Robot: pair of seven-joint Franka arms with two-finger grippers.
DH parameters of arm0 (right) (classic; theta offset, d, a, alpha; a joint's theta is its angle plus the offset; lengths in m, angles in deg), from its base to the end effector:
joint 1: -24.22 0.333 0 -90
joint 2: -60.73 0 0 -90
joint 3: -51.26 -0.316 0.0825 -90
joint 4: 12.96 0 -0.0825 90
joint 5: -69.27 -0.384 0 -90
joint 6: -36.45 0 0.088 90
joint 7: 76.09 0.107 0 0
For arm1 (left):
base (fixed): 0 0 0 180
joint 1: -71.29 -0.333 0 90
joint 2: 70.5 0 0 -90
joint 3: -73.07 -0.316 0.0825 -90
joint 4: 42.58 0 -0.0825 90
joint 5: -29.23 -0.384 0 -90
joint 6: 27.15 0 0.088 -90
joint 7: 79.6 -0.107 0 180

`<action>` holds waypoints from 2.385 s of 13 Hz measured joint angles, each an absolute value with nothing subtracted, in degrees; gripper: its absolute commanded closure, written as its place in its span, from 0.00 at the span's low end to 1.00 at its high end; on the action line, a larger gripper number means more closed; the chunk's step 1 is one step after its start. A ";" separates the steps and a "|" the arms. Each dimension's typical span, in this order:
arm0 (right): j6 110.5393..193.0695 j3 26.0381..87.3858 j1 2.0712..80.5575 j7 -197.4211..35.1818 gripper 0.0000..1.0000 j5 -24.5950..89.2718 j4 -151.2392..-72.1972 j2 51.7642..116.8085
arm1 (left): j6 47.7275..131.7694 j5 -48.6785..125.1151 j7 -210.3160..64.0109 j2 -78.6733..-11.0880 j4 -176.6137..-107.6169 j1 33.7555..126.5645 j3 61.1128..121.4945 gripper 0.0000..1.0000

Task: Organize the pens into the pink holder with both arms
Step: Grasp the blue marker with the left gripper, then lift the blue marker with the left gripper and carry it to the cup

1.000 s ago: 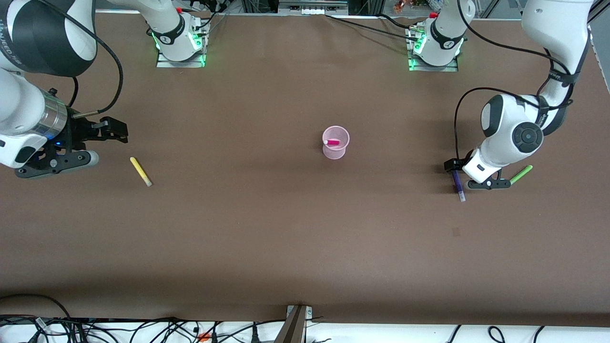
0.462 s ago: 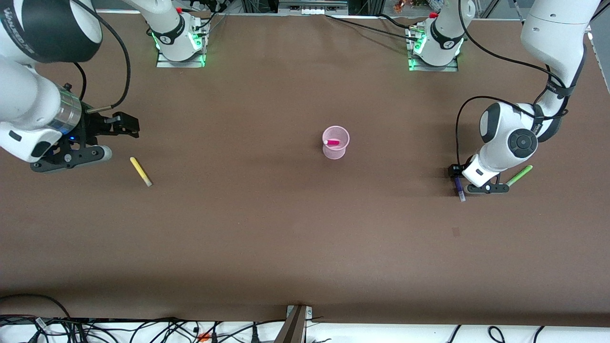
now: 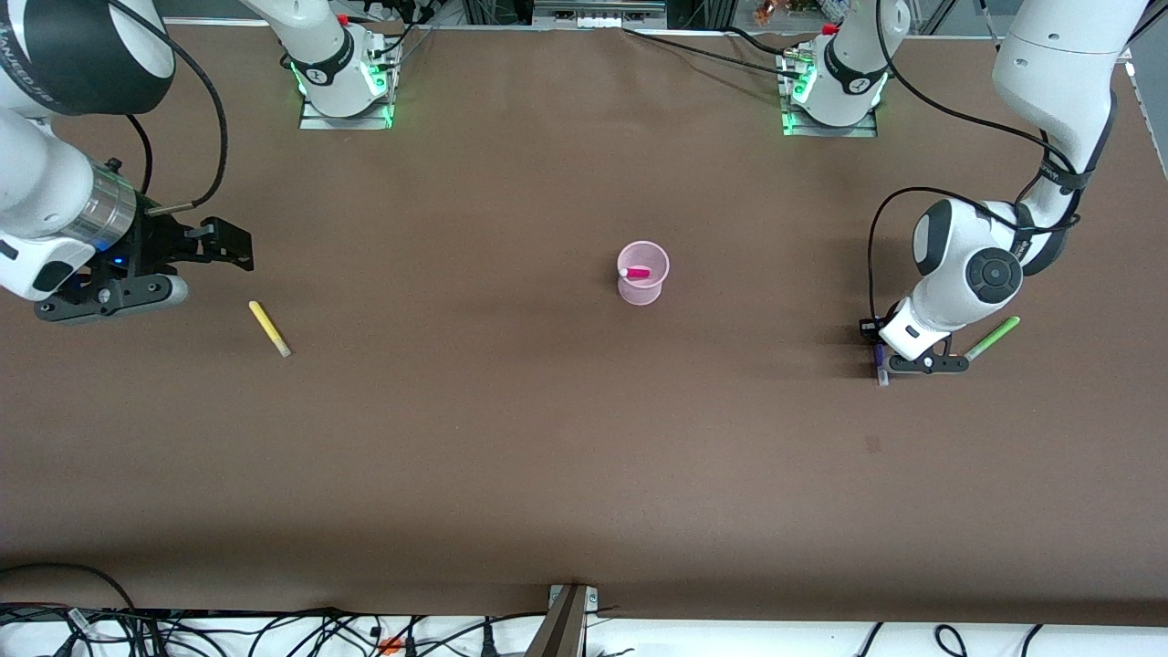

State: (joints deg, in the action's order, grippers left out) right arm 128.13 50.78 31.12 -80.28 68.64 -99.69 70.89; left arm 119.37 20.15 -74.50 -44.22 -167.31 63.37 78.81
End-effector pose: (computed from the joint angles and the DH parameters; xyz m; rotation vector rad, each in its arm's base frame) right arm 0.6009 0.0786 0.5508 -3.1126 -0.3140 0.1428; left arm 0.5515 0.0172 0.1716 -3.1000 -0.0003 0.1122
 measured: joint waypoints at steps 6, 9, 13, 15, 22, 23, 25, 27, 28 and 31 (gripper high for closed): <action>128.78 49.62 29.96 -80.30 0.00 68.71 -100.19 68.64 | 98.63 26.54 -74.25 -44.41 -158.82 63.42 79.92 1.00; 128.52 49.39 29.96 -80.29 0.00 68.71 -100.19 68.62 | 82.54 33.67 -70.05 -44.57 -149.44 64.76 81.66 1.00; 128.32 49.40 29.83 -80.29 0.00 68.71 -100.19 68.62 | 69.88 49.87 -58.78 -43.86 -143.11 67.59 81.95 1.00; 128.32 49.30 29.82 -80.29 0.00 68.71 -100.16 68.62 | 66.84 58.47 -52.70 -42.70 -142.45 68.43 81.99 1.00; 126.22 47.24 30.90 -79.05 0.00 68.70 -100.08 68.61 | 64.43 86.86 -36.86 -37.60 -142.47 71.79 82.07 1.00; 126.33 47.19 31.14 -77.78 0.00 68.68 -100.05 68.60 | 64.39 90.30 -36.77 -36.50 -142.70 71.83 82.05 1.00; 126.51 47.13 31.23 -76.86 0.00 68.62 -99.17 68.56 | 64.19 97.13 -36.84 -34.13 -143.64 71.89 82.06 1.00; 126.50 46.38 31.71 -73.86 0.00 68.51 -98.10 68.55 | 64.08 101.29 -37.05 -32.72 -145.17 72.44 82.45 1.00; 126.44 45.89 32.35 -71.86 0.00 68.52 -98.06 68.58 | 64.03 102.02 -37.06 -32.65 -145.99 72.69 82.74 1.00; 126.01 45.93 33.37 -70.29 0.00 68.65 -98.12 68.78 | 64.01 104.54 -37.06 -33.84 -148.83 72.82 84.83 1.00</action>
